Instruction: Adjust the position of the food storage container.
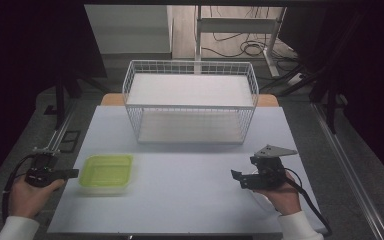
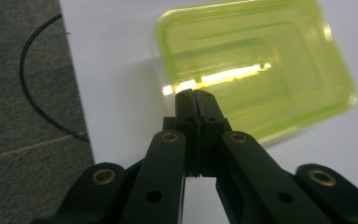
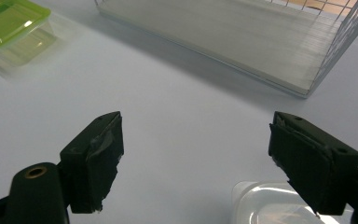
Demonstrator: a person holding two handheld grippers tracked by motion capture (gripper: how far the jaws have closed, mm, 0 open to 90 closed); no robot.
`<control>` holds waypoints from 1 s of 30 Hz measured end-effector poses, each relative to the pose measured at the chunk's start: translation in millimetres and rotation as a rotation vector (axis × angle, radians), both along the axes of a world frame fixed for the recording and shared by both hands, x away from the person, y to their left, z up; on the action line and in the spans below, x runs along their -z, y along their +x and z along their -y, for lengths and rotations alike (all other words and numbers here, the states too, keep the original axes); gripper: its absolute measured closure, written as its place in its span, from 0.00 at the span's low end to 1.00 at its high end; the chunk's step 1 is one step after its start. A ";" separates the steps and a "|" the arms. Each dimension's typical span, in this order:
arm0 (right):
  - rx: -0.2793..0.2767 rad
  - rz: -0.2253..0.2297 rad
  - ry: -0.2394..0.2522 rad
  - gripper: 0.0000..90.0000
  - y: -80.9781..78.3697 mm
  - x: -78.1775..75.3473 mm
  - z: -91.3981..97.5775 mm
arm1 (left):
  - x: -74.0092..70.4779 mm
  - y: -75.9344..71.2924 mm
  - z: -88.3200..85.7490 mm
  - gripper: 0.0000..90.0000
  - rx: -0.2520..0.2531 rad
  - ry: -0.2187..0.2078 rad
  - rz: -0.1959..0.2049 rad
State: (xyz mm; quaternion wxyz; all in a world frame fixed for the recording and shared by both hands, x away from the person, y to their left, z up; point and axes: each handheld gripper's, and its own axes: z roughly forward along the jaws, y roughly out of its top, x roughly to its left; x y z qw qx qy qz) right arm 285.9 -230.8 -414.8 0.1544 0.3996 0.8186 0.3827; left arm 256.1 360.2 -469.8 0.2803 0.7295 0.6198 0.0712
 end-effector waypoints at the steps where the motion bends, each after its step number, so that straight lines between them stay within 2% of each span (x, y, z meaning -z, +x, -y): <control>1: 0.000 0.000 0.000 0.20 0.0 0.0 0.0 | 2.5 2.8 -1.3 1.00 -0.003 0.004 -0.008; 8: 0.000 0.003 -0.010 0.20 -1.5 -0.1 -0.1 | 16.9 16.4 -6.9 1.00 -0.017 0.036 -0.060; 13: -0.004 0.006 -0.023 0.20 -1.0 1.3 -1.2 | 20.6 23.2 -5.2 1.00 -0.014 0.031 -0.075; 23: -0.005 0.004 -0.033 0.19 -0.7 2.3 -2.5 | 21.2 28.7 9.8 1.00 0.000 0.027 -0.075; 29: 0.013 -0.003 -0.047 0.20 -0.5 1.7 -1.6 | 20.2 30.5 29.3 1.00 0.044 0.034 -0.070; 30: 0.016 -0.004 -0.049 0.20 -0.3 1.7 -1.4 | 20.0 31.8 36.9 1.00 0.058 0.030 -0.067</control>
